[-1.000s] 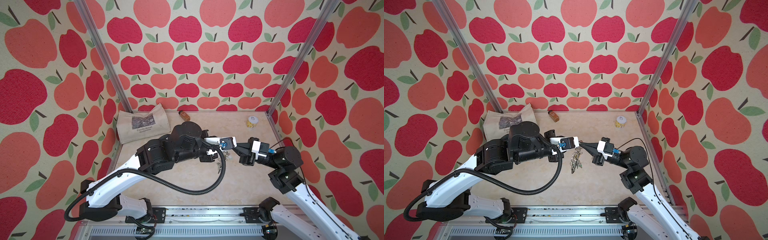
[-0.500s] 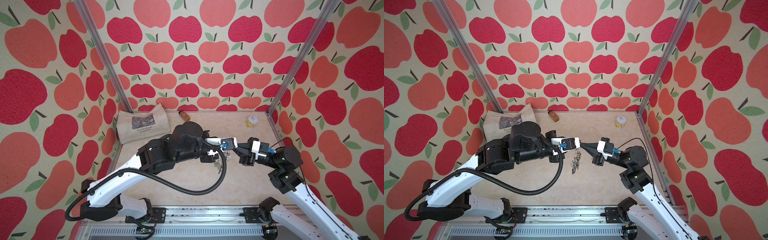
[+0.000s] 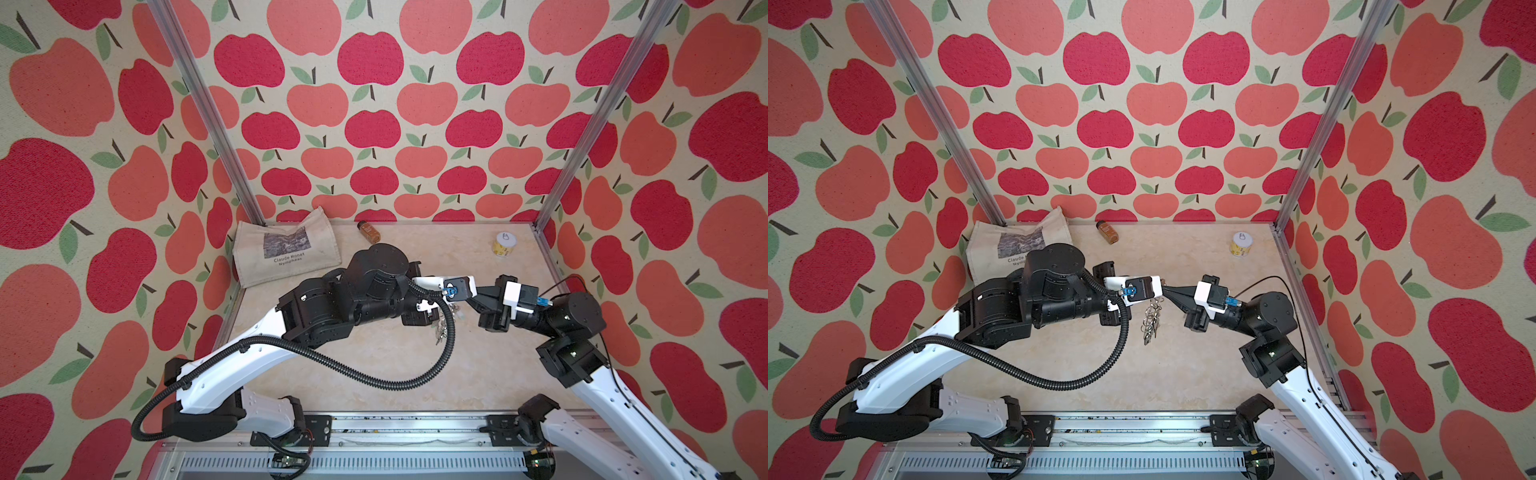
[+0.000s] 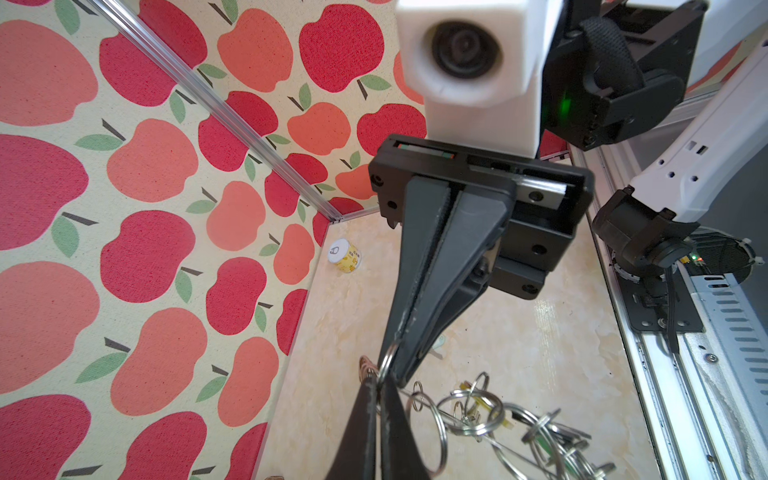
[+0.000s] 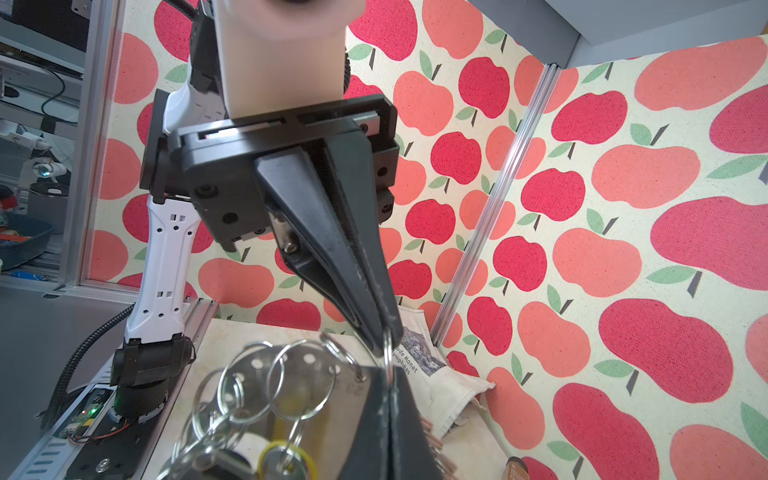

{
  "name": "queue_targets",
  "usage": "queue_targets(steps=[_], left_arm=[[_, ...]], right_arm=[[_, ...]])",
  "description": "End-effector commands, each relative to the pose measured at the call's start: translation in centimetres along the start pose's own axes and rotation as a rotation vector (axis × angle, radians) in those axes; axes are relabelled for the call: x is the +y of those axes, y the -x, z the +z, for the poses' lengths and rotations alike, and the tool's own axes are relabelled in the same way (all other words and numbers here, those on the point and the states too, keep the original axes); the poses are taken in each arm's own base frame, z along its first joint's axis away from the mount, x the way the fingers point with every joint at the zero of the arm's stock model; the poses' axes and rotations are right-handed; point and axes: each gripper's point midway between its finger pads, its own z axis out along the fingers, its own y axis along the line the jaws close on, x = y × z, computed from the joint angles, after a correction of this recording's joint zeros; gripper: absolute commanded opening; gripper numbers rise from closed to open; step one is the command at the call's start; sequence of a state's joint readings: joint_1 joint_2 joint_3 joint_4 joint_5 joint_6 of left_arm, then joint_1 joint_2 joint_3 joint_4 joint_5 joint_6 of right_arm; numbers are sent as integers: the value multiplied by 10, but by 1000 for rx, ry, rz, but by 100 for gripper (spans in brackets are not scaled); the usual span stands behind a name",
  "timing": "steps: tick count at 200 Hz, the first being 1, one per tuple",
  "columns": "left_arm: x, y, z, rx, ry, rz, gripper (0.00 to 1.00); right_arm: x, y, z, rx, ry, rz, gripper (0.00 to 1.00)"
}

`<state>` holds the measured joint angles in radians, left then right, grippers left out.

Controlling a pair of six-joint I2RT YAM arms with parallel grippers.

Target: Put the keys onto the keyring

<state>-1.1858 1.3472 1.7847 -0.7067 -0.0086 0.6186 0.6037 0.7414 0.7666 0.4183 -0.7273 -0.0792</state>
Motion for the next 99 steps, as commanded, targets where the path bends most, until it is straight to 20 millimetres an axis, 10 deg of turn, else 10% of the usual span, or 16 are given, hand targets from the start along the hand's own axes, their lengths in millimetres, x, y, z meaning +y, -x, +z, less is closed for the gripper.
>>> queue_targets(steps=[1, 44, 73, 99], left_arm=[[-3, -2, 6, 6, -19, -8, 5], [-2, -3, 6, 15, -17, 4, 0], [2, -10, 4, 67, 0, 41, 0], [3, -32, 8, 214, 6, 120, 0]], right_arm=[[-2, 25, -1, -56, 0, -36, 0], [-6, 18, 0, -17, -18, -19, 0], [-9, 0, -5, 93, -54, -20, 38], [-14, -21, -18, 274, -113, -58, 48]])
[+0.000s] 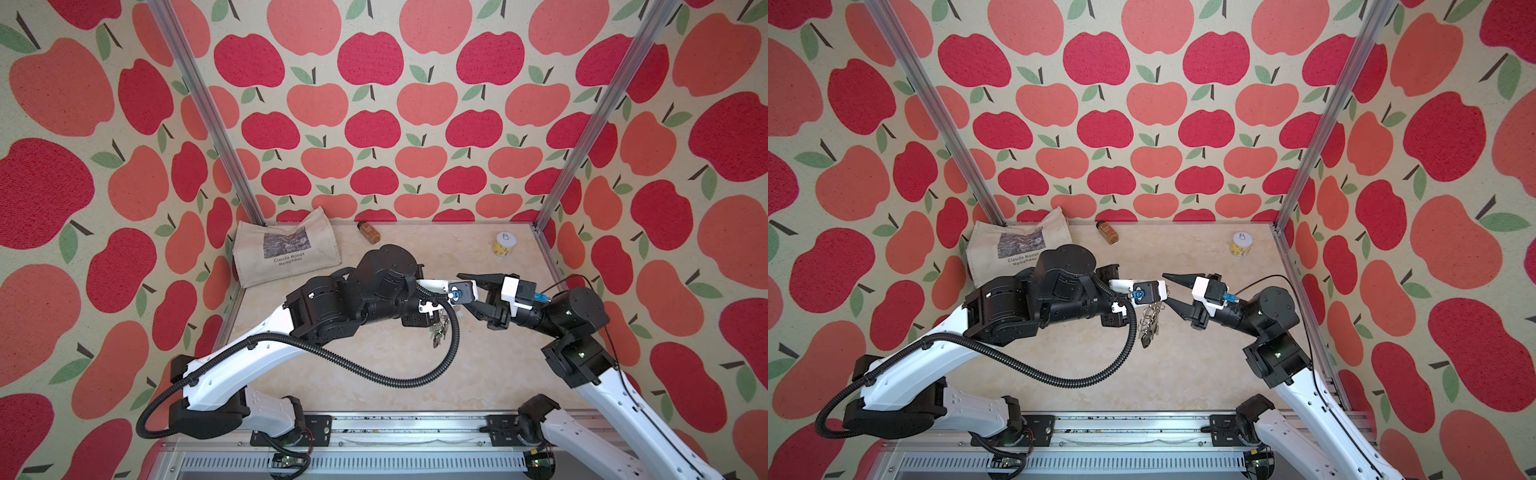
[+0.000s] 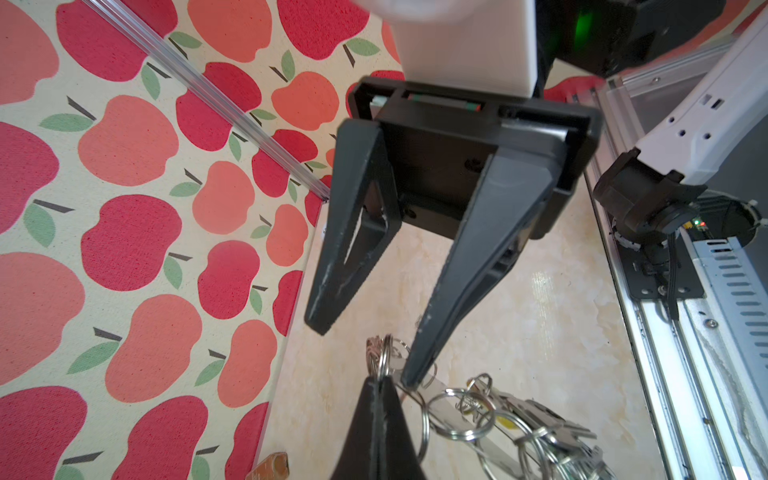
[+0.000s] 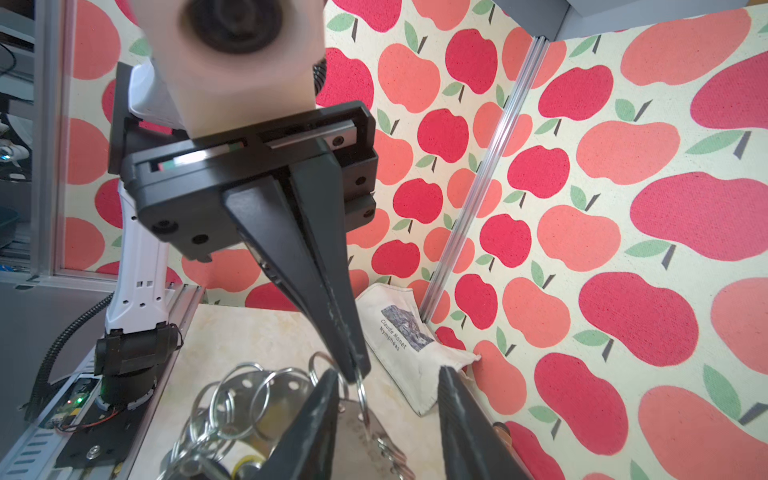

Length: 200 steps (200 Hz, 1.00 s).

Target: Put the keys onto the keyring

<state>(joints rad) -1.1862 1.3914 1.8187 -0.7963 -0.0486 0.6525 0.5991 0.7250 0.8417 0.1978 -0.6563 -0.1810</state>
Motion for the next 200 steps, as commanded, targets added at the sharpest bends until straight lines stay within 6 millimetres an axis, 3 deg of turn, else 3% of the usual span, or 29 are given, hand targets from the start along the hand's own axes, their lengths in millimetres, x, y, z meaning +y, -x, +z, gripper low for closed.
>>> queue_targets(steps=[1, 18, 53, 95, 151, 200], left_arm=[[8, -14, -2, 118, 35, 80, 0], [6, -22, 0, 197, 24, 127, 0], [9, -18, -4, 213, 36, 167, 0], [10, -13, -4, 207, 43, 179, 0], [7, -11, -2, 200, 35, 177, 0], [8, -8, -4, 190, 38, 175, 0]], right_arm=[[-5, -17, -13, 173, -59, -48, 48], [-4, -23, -18, 248, -52, -55, 48], [-2, -23, -18, 274, -28, -54, 45], [2, -22, -11, 247, 20, -35, 33], [6, -15, -1, 165, 59, 19, 28], [9, -21, 7, 164, 89, 47, 23]])
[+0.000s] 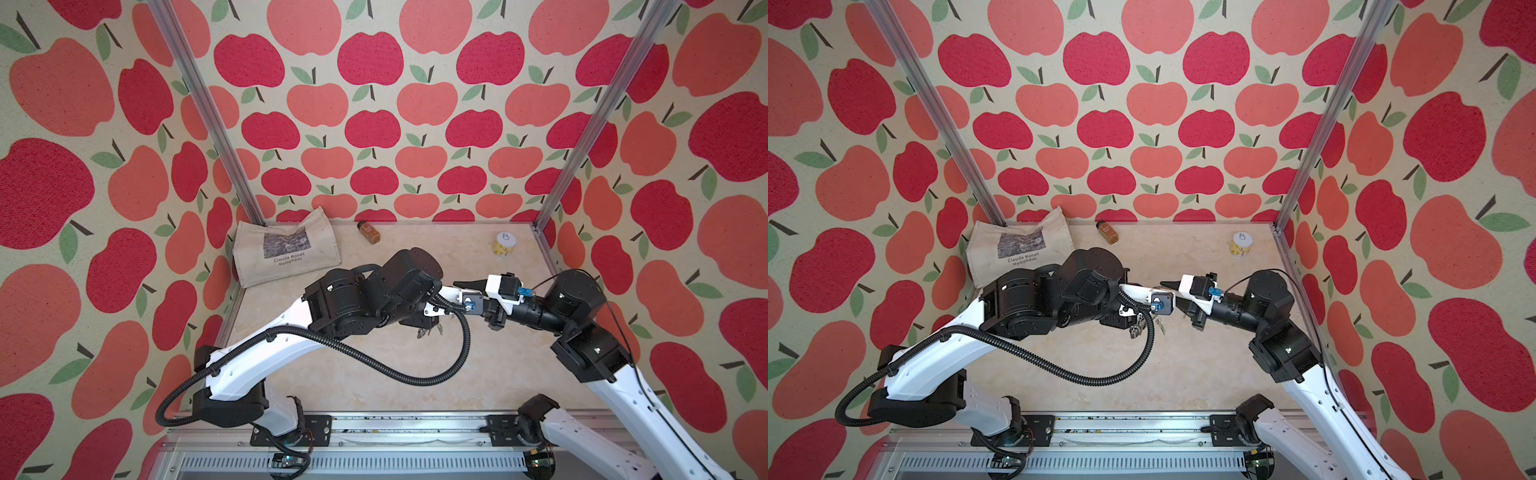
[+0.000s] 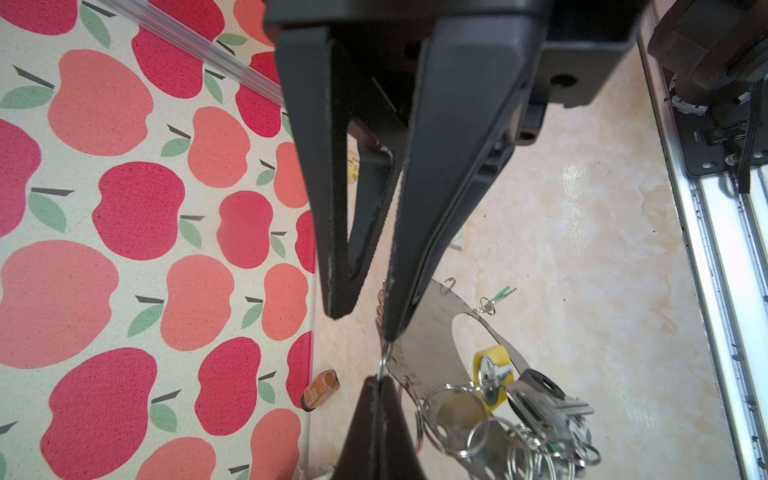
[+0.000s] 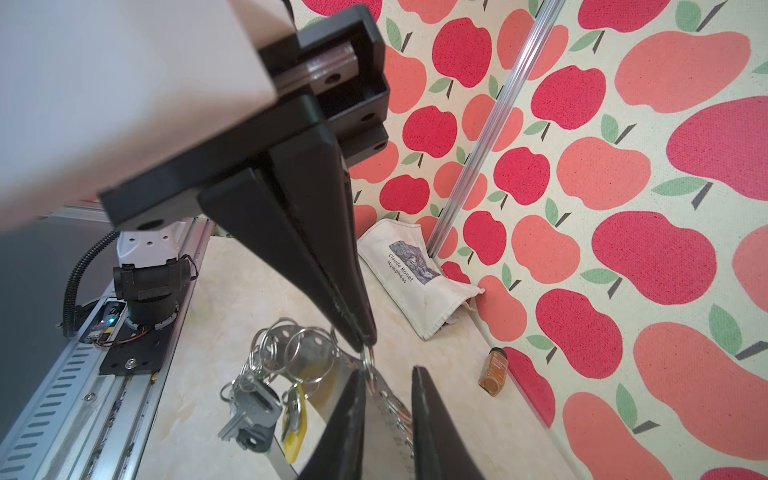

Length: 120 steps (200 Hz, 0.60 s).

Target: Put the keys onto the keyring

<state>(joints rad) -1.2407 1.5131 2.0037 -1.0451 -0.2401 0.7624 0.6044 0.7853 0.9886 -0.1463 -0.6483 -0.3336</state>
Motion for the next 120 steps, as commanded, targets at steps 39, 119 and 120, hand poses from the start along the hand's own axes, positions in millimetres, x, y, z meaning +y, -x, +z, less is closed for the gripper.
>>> queue_targets(steps=[39, 119, 120], left_arm=[[13, 12, -13, -43, 46, 1, 0], [13, 17, -15, -60, 48, 2, 0], [13, 17, -15, -61, 49, 2, 0]], right_arm=[[7, -2, 7, -17, 40, 30, 22], [9, -6, 10, -7, 40, 33, 15], [9, -6, 10, -8, 40, 33, 15]])
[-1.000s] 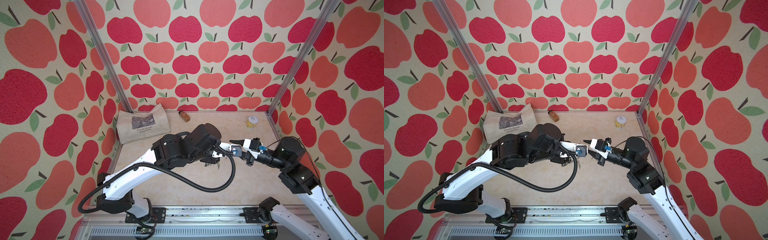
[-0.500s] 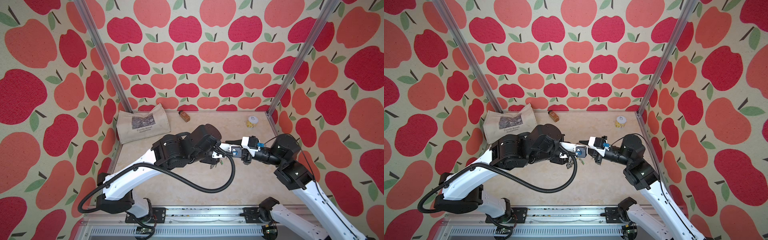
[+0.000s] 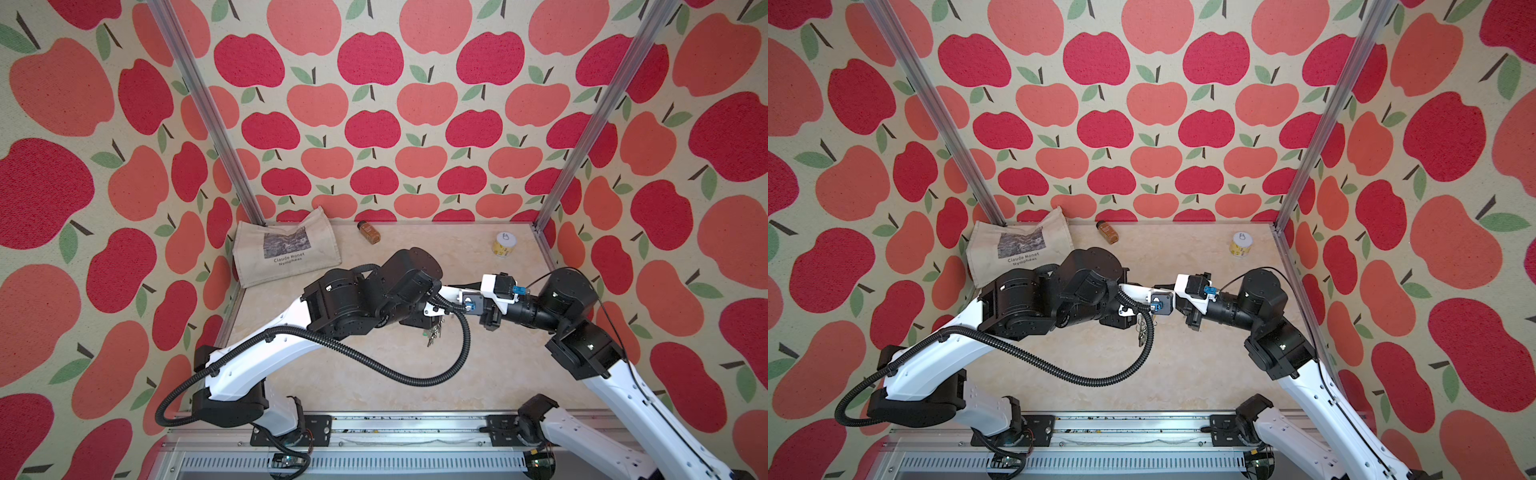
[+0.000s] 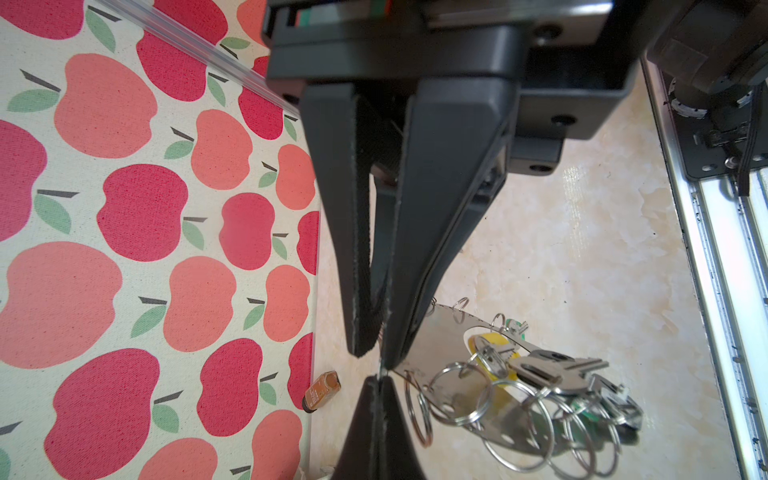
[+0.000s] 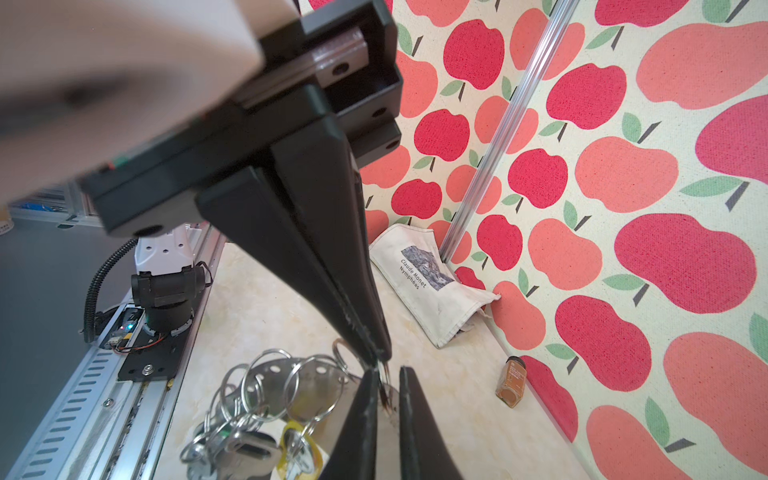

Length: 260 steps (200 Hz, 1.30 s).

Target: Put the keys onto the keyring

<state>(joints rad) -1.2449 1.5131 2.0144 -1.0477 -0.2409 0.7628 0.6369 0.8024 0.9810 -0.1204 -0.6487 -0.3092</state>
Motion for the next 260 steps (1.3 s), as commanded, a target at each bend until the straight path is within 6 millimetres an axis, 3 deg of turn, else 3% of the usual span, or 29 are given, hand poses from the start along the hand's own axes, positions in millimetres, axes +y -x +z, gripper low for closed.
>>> queue_targets(steps=[1, 80, 112, 131, 161, 199, 225, 260], left_arm=[[12, 15, -12, -53, 45, 1, 0], [11, 17, -13, -61, 43, 2, 0], [10, 18, -13, -58, 40, 4, 0], [11, 17, -12, -55, 44, 1, 0], [14, 16, -12, -58, 69, -24, 0], [25, 12, -21, -102, 116, -121, 27], [31, 7, -31, -156, 121, -212, 30], [22, 14, -37, -237, 66, -267, 29]], right_arm=[[3, -6, 3, 5, 10, 10, 15], [3, -7, 3, 5, 1, 2, 18], [2, -2, 1, -19, -14, -4, 10], [1, 1, -1, -33, -22, -6, 0], [3, 2, -3, -46, -25, -10, 0], [5, 10, -10, -123, -36, -35, 0], [5, 16, -14, -164, -42, -34, 0], [3, 27, -22, -236, -60, -39, 0]])
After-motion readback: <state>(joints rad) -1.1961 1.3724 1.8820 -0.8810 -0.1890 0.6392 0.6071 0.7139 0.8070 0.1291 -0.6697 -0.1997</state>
